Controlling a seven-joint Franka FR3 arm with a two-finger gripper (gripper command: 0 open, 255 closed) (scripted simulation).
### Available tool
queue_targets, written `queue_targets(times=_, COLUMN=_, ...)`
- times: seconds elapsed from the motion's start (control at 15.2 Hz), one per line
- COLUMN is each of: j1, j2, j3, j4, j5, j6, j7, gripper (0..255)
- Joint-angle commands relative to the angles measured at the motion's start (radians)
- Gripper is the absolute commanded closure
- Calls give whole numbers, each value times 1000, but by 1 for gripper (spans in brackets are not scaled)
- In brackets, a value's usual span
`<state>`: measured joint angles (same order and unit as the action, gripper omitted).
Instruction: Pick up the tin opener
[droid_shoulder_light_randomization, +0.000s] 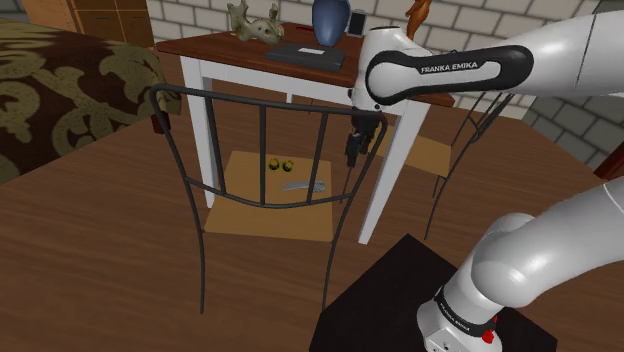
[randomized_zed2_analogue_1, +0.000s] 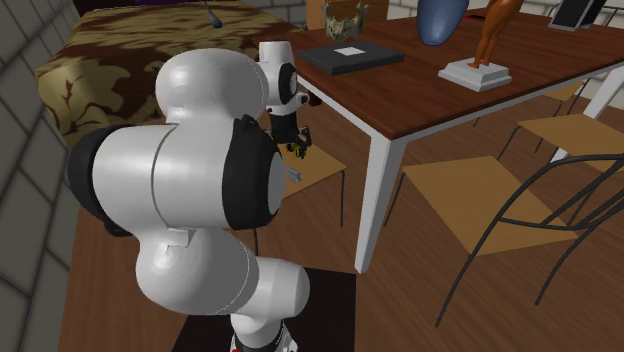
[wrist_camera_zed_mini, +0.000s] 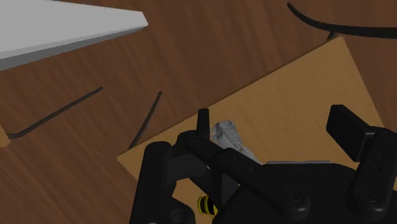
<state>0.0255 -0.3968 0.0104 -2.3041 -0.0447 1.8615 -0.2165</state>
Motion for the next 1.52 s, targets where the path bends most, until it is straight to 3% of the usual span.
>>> queue_targets(times=0.0, j1=8, j2=80, j3=-3, j4=24, j5=-4, j6=52, j7=-41, gripper=0)
queue_targets(times=0.92, j1=50, j2=616, j3=21, j4=346, j5=-28, j6=234, j7=-287, gripper=0)
queue_targets(times=1.45, j1=51, j2=678, j3=21, j4=318, j5=-35, j6=324, j7=-283, gripper=0)
